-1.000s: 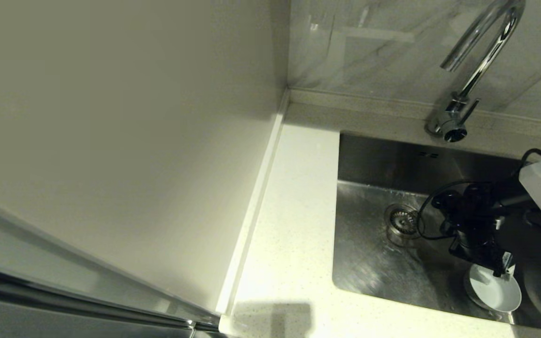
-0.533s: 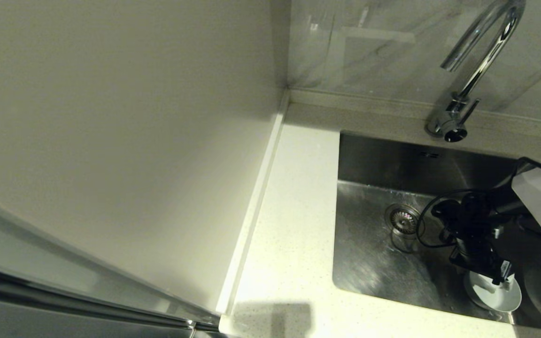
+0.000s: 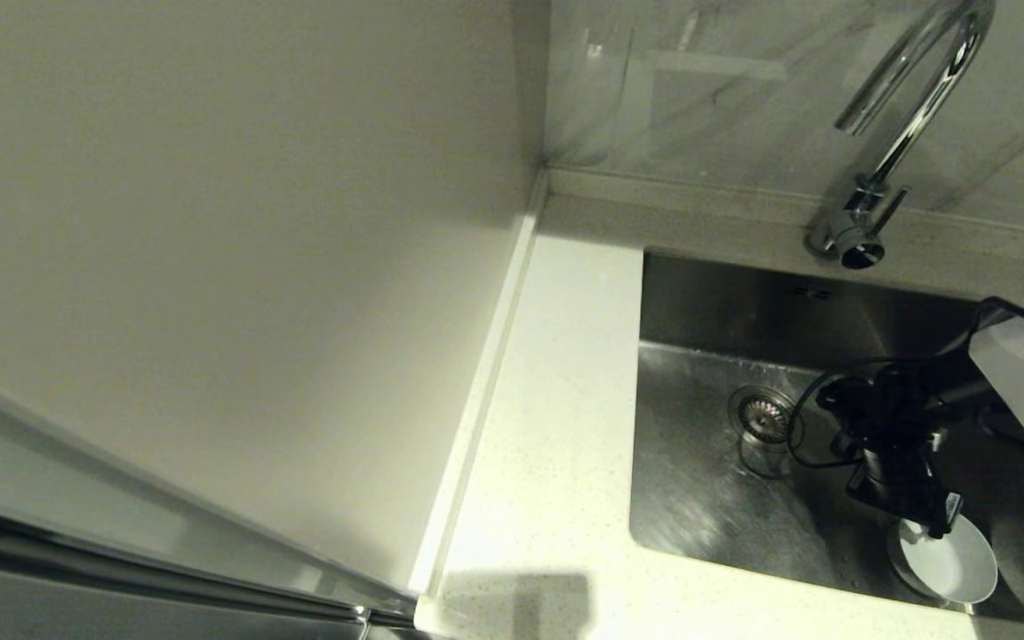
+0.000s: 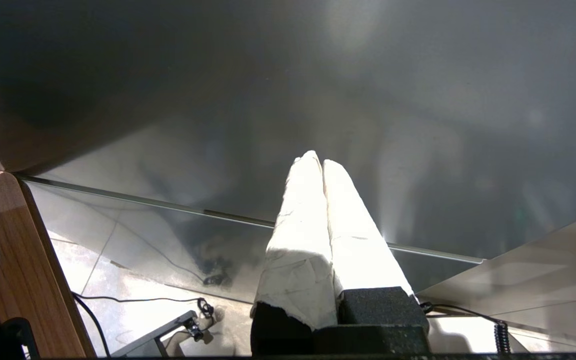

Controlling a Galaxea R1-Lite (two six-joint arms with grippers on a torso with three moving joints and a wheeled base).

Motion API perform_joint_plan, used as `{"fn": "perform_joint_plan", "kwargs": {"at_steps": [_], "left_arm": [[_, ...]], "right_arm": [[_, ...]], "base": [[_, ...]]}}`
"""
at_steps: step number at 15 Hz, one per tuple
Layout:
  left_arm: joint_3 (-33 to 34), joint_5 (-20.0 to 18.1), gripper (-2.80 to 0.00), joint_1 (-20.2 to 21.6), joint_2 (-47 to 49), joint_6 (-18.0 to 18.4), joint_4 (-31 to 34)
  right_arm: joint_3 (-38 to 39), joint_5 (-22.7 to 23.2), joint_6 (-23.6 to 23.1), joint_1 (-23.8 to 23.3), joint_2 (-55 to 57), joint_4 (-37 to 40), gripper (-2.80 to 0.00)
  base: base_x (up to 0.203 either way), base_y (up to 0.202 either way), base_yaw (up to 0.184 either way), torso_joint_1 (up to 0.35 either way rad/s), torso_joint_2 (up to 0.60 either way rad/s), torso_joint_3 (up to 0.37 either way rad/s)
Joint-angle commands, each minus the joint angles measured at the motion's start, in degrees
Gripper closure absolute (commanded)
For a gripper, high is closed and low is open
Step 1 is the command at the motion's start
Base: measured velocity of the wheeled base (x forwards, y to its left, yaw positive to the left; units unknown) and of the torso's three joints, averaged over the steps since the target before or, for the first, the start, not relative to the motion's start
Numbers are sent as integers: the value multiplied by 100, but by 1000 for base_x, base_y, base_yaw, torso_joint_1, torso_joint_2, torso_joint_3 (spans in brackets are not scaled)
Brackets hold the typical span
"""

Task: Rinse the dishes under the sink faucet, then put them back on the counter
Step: Put a bowl back to the table from the sink

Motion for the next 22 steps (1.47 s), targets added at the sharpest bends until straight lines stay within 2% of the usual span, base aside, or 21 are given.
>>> {"fn": "perform_joint_plan", "kwargs": {"at_steps": [1, 9, 12, 15, 17, 19, 22], "left_arm": [[18, 1, 0, 0, 0, -3, -2], [18, 1, 0, 0, 0, -3, -2], [17, 1, 0, 0, 0, -3, -2], [18, 1, 0, 0, 0, -3, -2], [18, 1, 0, 0, -8, -3, -2], [18, 1, 0, 0, 0, -3, -2], [9, 1, 0, 0, 0, -3, -2]], "right_arm": [[25, -17, -7, 0, -344, 36, 0], [467, 49, -19, 169, -1256, 58, 0], [852, 207, -22, 710, -1844, 64, 0], [919, 1036, -54, 1549, -2682, 164, 0], [488, 1845, -61, 1957, -3143, 603, 0], [-75, 2622, -28, 2031, -3432, 1120, 0], [-271, 3045, 155, 1725, -3999, 1357, 0]], "base": [[0, 0, 0, 0, 0, 0], [0, 0, 0, 0, 0, 0], [0, 0, 0, 0, 0, 0], [0, 0, 0, 0, 0, 0], [0, 0, 0, 0, 0, 0], [0, 0, 0, 0, 0, 0], [0, 0, 0, 0, 0, 0]]}}
